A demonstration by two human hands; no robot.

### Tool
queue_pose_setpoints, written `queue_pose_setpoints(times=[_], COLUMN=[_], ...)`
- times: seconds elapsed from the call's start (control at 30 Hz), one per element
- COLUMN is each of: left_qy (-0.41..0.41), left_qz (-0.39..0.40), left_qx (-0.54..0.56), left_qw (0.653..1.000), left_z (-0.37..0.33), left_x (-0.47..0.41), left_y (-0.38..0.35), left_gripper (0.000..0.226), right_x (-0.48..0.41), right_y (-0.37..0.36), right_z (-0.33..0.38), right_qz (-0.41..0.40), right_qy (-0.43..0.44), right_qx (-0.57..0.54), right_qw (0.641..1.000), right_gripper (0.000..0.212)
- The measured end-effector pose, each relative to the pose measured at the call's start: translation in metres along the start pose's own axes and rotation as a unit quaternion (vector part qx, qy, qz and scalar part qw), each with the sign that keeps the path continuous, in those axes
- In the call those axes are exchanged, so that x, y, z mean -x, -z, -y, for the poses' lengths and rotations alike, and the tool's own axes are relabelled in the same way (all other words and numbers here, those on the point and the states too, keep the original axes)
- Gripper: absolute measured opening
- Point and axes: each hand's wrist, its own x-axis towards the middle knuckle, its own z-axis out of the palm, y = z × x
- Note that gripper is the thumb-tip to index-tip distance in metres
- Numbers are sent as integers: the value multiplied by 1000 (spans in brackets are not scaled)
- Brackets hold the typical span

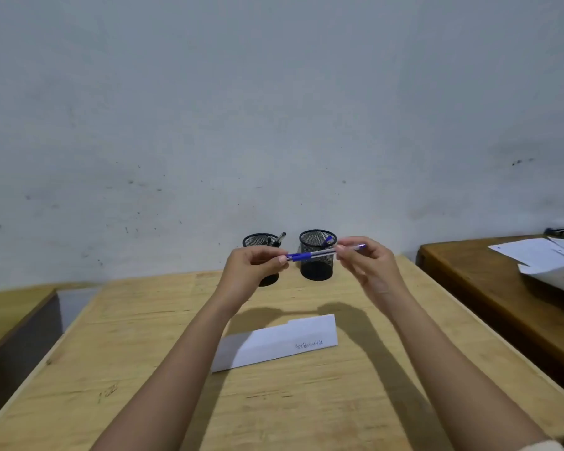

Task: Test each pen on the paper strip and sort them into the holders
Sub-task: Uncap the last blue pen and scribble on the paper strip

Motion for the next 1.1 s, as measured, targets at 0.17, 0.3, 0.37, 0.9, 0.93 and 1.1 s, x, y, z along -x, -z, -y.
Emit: queue_pose_setpoints(times=[0.17,0.3,0.37,0.9,0.93,1.1], left_qy=[-11,-18,-16,81,64,-25], left_qz=[4,8,9,14,2,-62], left_qx=[-11,-35,-28,31,18,-87], left_qw=[1000,999,999,996,998,994], left_z=[-7,-13,-17,14,13,9], left_x=[11,15,14,12,11,-2], left_y=[-1,10,14,9,6,-5], left_gripper=[13,16,16,13,11,16], right_x=[13,5,2,-9,-9,-9], right_y=[-40,-42,-43,-29,-30,-44], right_z=[-17,-13,-12,-41,-43,-52], right_qz=[25,62,72,103,91,-23], right_qy=[-49,-24,-19,0,0,-35], right_qx=[-55,-10,-10,48,38,-123], right_qw=[997,998,997,993,995,992], right_gripper=[3,11,19,7,7,11])
